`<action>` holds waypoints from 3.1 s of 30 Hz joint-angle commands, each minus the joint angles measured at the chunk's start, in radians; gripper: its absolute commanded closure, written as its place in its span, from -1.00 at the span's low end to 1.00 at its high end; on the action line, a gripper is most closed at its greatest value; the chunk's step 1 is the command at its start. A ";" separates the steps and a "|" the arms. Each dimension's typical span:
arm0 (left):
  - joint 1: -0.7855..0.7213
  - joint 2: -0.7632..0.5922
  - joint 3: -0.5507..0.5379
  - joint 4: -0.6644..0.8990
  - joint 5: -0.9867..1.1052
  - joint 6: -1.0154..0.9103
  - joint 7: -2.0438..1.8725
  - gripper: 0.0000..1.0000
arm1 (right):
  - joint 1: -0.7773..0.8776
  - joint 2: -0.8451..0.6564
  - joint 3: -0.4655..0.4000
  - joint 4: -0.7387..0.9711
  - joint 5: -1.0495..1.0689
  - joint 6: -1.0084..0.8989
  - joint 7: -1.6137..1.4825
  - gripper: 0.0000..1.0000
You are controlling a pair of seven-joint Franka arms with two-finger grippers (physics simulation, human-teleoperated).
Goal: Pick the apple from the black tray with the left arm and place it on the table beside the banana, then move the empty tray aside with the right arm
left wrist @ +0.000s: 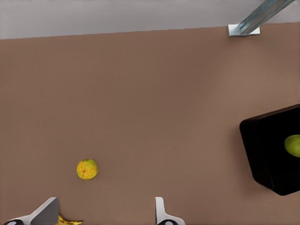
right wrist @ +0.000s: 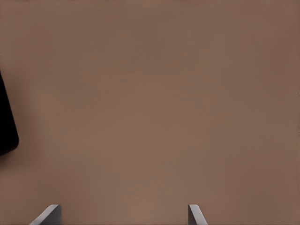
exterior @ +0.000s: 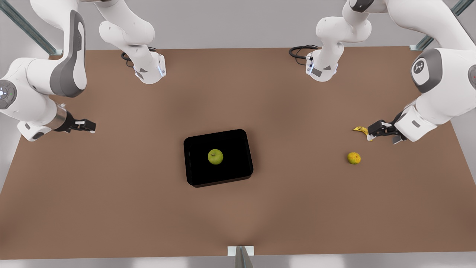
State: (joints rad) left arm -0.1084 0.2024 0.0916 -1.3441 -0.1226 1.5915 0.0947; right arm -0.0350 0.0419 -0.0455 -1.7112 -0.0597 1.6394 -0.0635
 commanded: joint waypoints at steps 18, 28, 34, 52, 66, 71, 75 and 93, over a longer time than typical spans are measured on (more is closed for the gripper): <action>-0.752 0.318 -0.145 0.020 0.406 0.172 -1.343 -1.00 | 0.018 0.000 -0.004 0.015 0.000 0.046 -0.025 -1.00; -0.757 0.564 -0.167 0.258 0.245 0.436 -1.035 -1.00 | 0.020 0.000 -0.002 0.015 -0.002 0.046 -0.025 -1.00; -0.834 0.770 -0.151 0.382 0.328 0.527 -1.142 -1.00 | 0.018 0.001 -0.002 0.015 0.000 0.046 -0.025 -1.00; -0.781 0.887 -0.144 0.413 0.328 0.653 -0.940 -1.00 | 0.021 0.009 0.001 0.016 -0.002 0.046 -0.025 -1.00; -0.789 0.936 -0.113 0.416 0.373 0.673 -0.925 -1.00 | 0.021 0.009 0.003 0.016 -0.002 0.046 -0.024 -1.00; -0.794 0.947 -0.107 0.416 0.373 0.683 -0.925 -1.00 | 0.021 0.009 0.003 0.016 -0.002 0.046 -0.024 -1.00; -0.794 0.954 -0.099 0.416 0.373 0.696 -0.926 -1.00 | 0.021 0.010 0.003 0.016 -0.003 0.046 -0.024 -1.00; -0.791 0.921 -0.101 0.416 0.362 0.634 -0.897 -0.68 | 0.021 0.010 0.003 0.016 -0.003 0.046 -0.024 -1.00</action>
State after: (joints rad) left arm -0.9000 1.1324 -0.0075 -0.9286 0.2470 2.2744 -0.8277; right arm -0.0134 0.0529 -0.0424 -1.6955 -0.0634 1.6863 -0.0868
